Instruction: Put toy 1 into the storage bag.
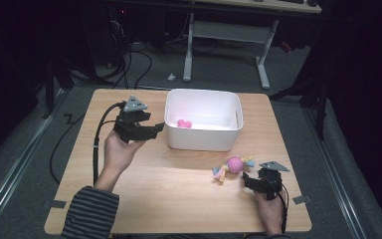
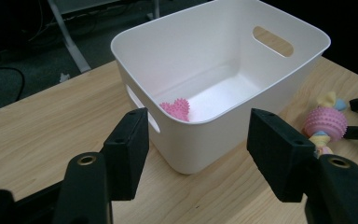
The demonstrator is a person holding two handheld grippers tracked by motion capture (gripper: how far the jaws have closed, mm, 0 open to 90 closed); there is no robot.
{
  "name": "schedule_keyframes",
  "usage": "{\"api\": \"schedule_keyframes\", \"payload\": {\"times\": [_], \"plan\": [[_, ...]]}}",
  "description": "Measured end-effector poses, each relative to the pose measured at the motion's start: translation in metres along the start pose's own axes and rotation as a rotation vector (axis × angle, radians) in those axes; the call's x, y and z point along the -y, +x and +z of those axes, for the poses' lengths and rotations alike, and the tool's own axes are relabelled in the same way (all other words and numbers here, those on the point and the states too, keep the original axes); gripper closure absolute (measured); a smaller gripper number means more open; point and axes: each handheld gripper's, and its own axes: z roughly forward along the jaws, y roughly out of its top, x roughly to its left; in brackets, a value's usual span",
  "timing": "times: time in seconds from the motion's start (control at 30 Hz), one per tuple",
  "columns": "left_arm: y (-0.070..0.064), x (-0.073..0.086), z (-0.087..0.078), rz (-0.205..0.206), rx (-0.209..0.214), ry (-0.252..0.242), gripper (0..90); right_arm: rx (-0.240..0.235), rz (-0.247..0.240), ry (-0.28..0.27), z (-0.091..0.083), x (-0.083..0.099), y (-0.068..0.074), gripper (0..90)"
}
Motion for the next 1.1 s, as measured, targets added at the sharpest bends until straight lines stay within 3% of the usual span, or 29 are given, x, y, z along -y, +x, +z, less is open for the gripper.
{"api": "schedule_keyframes", "payload": {"times": [0.53, 1.1], "plan": [[0.005, 0.033, -0.007, -0.031, -0.034, 0.006, 38.8, 0.000, 0.001, -0.002, 0.000, 0.000, 0.000, 19.2], [0.007, 0.067, -0.004, -0.088, -0.014, 0.031, 38.7, -0.001, -0.001, -0.003, 0.000, 0.000, 0.000, 19.2]]}}
